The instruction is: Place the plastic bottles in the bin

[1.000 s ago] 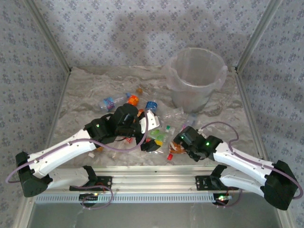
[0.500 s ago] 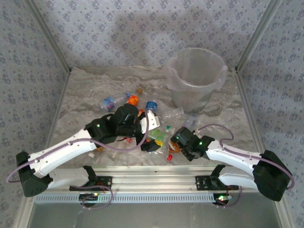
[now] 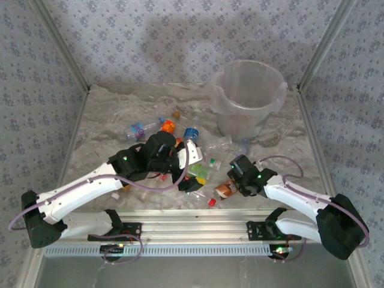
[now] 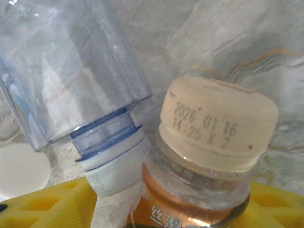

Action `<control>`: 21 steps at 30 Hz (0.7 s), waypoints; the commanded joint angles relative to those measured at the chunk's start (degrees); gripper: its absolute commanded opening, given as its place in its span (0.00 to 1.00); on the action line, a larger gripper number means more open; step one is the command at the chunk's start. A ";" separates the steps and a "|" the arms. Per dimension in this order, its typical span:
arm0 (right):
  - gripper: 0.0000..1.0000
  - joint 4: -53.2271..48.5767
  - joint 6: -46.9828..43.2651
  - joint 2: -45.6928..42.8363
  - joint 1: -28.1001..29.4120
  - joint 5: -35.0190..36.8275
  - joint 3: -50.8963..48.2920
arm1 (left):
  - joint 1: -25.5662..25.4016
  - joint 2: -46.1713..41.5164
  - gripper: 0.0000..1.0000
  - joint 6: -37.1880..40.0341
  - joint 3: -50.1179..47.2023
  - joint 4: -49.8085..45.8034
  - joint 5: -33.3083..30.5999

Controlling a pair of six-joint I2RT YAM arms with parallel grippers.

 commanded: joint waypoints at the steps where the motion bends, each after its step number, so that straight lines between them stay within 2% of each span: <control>1: 0.65 -4.38 -4.02 -2.23 -2.05 1.57 -0.85 | -0.55 0.14 1.00 1.06 1.97 -0.71 0.74; 7: 0.56 -5.59 -8.16 -5.52 -4.83 1.51 -1.39 | -0.54 0.30 1.00 1.11 1.86 -0.61 0.80; 21: 0.54 -12.55 -20.48 -10.47 -5.47 7.46 5.87 | -0.56 0.00 1.00 -1.03 1.17 1.67 -1.01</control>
